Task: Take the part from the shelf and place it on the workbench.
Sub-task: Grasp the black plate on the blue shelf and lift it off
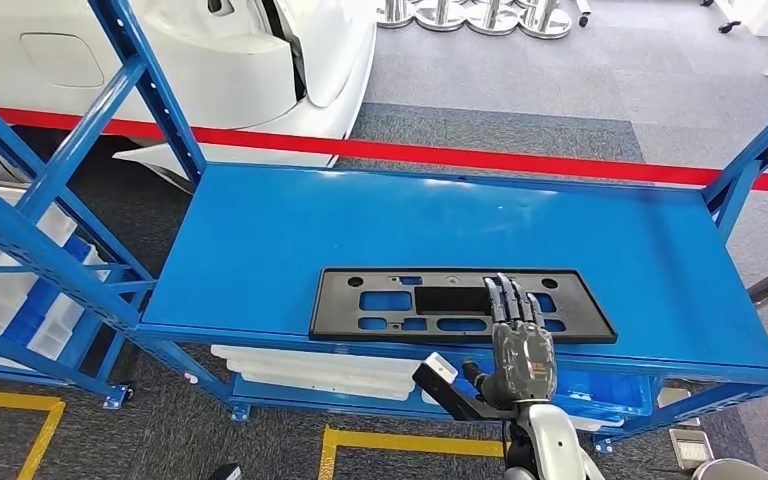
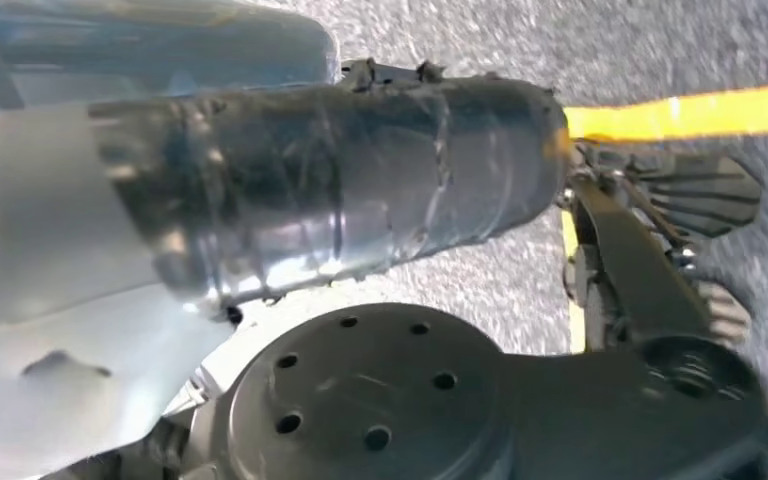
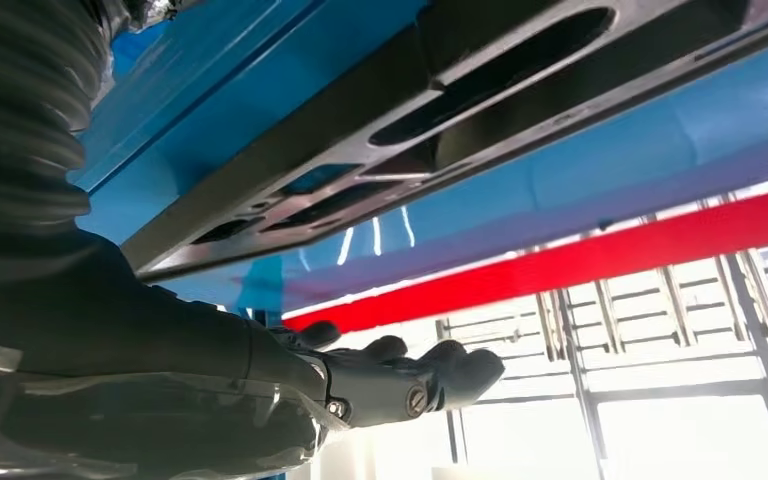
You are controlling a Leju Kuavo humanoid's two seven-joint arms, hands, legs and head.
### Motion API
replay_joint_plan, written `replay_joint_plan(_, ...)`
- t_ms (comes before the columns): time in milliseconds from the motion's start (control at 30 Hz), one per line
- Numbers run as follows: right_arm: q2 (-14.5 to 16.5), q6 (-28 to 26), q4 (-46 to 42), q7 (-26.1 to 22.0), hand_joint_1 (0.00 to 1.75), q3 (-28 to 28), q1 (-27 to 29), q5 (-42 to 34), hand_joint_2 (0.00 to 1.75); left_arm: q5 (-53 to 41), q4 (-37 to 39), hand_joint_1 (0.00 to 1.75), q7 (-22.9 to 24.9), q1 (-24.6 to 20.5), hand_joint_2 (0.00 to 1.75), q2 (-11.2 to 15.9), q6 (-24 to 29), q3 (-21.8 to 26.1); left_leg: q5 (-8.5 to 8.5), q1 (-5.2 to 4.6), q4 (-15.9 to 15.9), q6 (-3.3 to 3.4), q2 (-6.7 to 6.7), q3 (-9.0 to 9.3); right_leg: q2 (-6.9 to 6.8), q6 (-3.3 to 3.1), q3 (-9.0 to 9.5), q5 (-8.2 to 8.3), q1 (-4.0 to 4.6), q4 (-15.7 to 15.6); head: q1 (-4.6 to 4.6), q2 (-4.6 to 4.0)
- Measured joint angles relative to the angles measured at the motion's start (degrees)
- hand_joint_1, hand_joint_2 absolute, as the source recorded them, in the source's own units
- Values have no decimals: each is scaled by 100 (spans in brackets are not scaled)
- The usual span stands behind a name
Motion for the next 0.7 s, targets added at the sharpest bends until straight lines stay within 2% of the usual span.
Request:
replay_joint_plan(33, 7, 21, -1, 0, 0, 4, 11, -1, 175, 5, 3, 0, 4, 7, 0, 22, -5, 0, -22, -3, 244, -2, 0, -165, 2, -5, 37, -35, 6, 8, -1, 0)
replay_joint_plan(67, 10, 38, -1, 0, 0, 8, 21, -3, 175, 10, 7, 0, 8, 16, 0, 40, -13, -1, 62, -4, 302, -7, 1, -243, 7, -4, 82, -79, 9, 22, -1, 0)
replay_joint_plan(100, 11, 46, -2, 0, 0, 11, 27, -3, 175, 14, 10, 0, 9, 23, 0, 56, -21, -1, 243, -2, 155, -13, 3, -219, 13, 4, 132, -131, 7, 43, 1, 0)
replay_joint_plan(167, 15, 53, -9, 1, 0, 12, 27, -4, 175, 18, 15, 0, 10, 22, 0, 76, -38, -1, 673, -2, -501, -17, 9, 42, 22, 47, 217, -260, -2, 108, 1, 0)
replay_joint_plan(200, 15, 58, -17, 1, 0, 12, 22, -5, 175, 20, 17, 0, 14, 14, 0, 85, -42, -1, 781, -5, -801, -3, 7, 176, 25, 84, 233, -336, 2, 157, 2, 0)
replay_joint_plan(233, 17, 64, -31, 1, 0, 12, 15, -7, 175, 21, 19, 0, 18, 6, 0, 91, -45, -1, 812, -11, -981, 26, 2, 267, 26, 119, 237, -396, 9, 188, 3, 0)
replay_joint_plan(267, 17, 76, -44, 1, 0, 13, 9, -8, 175, 22, 21, 0, 22, 1, 0, 95, -47, -2, 767, -17, -1045, 65, -4, 306, 27, 153, 251, -433, 17, 217, 3, 0)
replay_joint_plan(367, 17, 152, -92, 25, 0, 12, -2, -37, 175, 25, 23, 0, 20, 5, 0, 92, -49, -2, 710, -1, -1061, 175, -13, 394, 33, 214, 310, -500, 23, 277, 2, 0)
replay_joint_plan(400, 15, 187, -109, 41, 0, 10, -8, -52, 175, 29, 23, 0, 15, 7, 0, 76, -50, -2, 703, 12, -1066, 195, -15, 442, 33, 243, 242, -573, 16, 413, 8, 0)
replay_joint_plan(433, 13, 218, -124, 56, 0, 7, -14, -69, 175, 35, 23, 0, 11, 5, 0, 59, -50, -1, 700, 23, -1071, 208, -17, 487, 32, 276, 98, -683, 3, 673, 14, 0)
replay_joint_plan(500, 10, 278, -140, 88, 0, 2, -20, -104, 175, 55, 23, 0, 9, -5, 0, 18, -51, 1, 680, 21, -1077, 215, -23, 509, 27, 336, -416, -956, -26, 1496, 22, 0)
replay_joint_plan(533, 8, 304, -142, 108, 0, 1, -13, -124, 175, 68, 23, 0, 7, -9, 0, 7, -51, 1, 661, 17, -1078, 212, -30, 524, 27, 344, -696, -1035, -33, 1864, 21, 0)
replay_joint_plan(567, 1, 327, -142, 124, 0, 1, -2, -144, 175, 79, 23, 0, 5, -7, 0, -2, -52, 2, 635, 10, -1080, 208, -38, 549, 27, 332, -909, -1013, -31, 2065, 22, 0)
replay_joint_plan(600, -11, 350, -141, 139, 1, -1, 6, -159, 175, 87, 23, 0, 3, -3, 0, -6, -53, 2, 602, 0, -1083, 207, -49, 587, 28, 299, -1023, -866, -22, 2038, 22, 0)
replay_joint_plan(633, -25, 364, -141, 150, 44, -3, 10, -173, 175, 92, 23, 0, 2, 1, 0, -6, -55, 2, 571, -13, -1089, 208, -60, 633, 29, 244, -1016, -596, -1, 1768, 23, 0)
replay_joint_plan(667, -40, 378, -141, 159, 88, -7, 10, -184, 175, 93, 23, 0, 2, 5, 0, -6, -56, 2, 542, -25, -1099, 210, -70, 678, 31, 164, -928, -266, 36, 1346, 24, 0)
replay_joint_plan(700, -57, 397, -141, 169, 131, -11, 6, -194, 175, 95, 23, 0, 4, 9, 0, -6, -58, 2, 522, -24, -1122, 209, -78, 719, 26, 70, -822, -10, 78, 942, 22, 0)
